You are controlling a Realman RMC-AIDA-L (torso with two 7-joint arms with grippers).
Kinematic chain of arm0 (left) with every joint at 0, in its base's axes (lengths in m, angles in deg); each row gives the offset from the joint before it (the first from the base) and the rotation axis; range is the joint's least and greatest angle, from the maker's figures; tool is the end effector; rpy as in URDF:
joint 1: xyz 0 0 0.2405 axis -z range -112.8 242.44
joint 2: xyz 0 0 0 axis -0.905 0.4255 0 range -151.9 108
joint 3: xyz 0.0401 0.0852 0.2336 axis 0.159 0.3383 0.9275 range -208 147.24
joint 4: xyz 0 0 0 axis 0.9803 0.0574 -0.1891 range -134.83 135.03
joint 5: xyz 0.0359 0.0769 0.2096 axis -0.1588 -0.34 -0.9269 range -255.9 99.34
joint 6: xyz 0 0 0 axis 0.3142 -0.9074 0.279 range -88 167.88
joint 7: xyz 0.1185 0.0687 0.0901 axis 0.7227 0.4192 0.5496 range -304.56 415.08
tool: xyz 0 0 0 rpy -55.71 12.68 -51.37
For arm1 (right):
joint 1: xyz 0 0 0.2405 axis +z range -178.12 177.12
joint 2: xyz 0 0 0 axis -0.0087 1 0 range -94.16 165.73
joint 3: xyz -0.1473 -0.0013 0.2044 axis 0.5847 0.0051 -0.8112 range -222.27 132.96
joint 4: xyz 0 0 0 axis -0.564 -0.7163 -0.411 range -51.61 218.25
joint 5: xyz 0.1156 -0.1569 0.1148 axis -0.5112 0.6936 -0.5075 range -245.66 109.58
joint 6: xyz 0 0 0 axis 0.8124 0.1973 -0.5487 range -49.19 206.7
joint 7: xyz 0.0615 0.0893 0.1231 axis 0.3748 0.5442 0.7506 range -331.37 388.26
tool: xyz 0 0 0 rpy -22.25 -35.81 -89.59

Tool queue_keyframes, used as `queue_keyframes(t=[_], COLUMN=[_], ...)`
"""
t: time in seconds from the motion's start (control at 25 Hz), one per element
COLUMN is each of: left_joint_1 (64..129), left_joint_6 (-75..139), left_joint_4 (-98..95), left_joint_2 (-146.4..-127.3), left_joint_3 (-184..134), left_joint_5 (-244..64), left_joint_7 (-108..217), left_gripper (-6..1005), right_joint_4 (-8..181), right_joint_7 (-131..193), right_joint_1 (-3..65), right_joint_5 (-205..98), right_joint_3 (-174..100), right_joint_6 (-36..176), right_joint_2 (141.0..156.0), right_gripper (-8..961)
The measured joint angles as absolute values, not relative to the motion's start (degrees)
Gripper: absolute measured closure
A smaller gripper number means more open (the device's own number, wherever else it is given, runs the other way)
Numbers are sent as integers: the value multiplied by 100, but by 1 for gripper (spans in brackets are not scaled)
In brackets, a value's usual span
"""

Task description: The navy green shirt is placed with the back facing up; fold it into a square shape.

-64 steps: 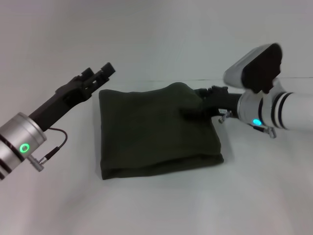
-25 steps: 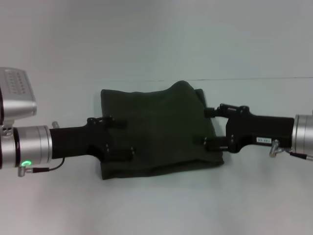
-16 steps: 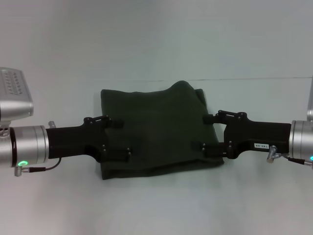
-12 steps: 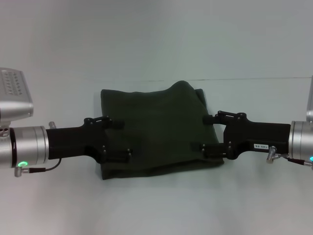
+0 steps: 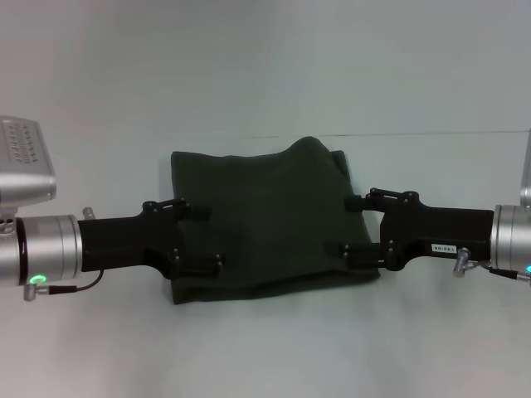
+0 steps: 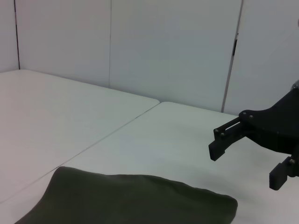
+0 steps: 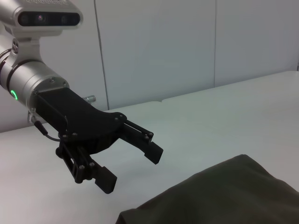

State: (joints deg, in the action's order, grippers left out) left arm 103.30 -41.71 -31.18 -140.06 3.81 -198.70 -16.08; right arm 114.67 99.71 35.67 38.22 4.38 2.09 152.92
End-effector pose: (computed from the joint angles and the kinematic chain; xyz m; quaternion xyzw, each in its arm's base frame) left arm -0.2472 0.3871 -0.0247 -0.9522 -0.1548 -0.2031 0.1676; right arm 0.2375 0.3908 -0.0330 -0.9507 0.1419 0.2128 0.1754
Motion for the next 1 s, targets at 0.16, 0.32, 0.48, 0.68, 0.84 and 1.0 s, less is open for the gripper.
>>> queue_keyframes(t=[0.16, 0.32, 0.48, 0.68, 0.84, 1.0], left_joint_1=[10330, 10331, 10329, 10323, 10287, 10279], left_joint_6=[-4144, -4127, -4122, -4110, -4109, -4109], left_joint_4=[-3097, -3088, -3085, -3083, -3103, -3106], left_joint_2=[-14009, -14015, -14023, -14032, -14042, -14051], left_joint_3=[368, 362, 361, 362, 363, 364], left_joint_5=[-19936, -19976, -19979, -19979, -19979, -19979], left_joint_7=[-1606, -1606, -1612, -1611, -1613, -1611], left_gripper=[64, 64, 64, 64, 64, 65], right_joint_4=[11469, 11470, 11470, 11476, 11476, 11473], right_joint_7=[9972, 9972, 9971, 9972, 9971, 9967], right_joint_1=[3570, 3571, 3571, 3586, 3602, 3605], right_joint_5=[3822, 3822, 3822, 3822, 3822, 3822], right_joint_3=[464, 472, 476, 487, 492, 492], right_joint_6=[208, 206, 203, 203, 202, 202], right_joint_2=[15291, 15291, 15291, 15291, 15291, 15291], right_gripper=[47, 47, 47, 47, 48, 48])
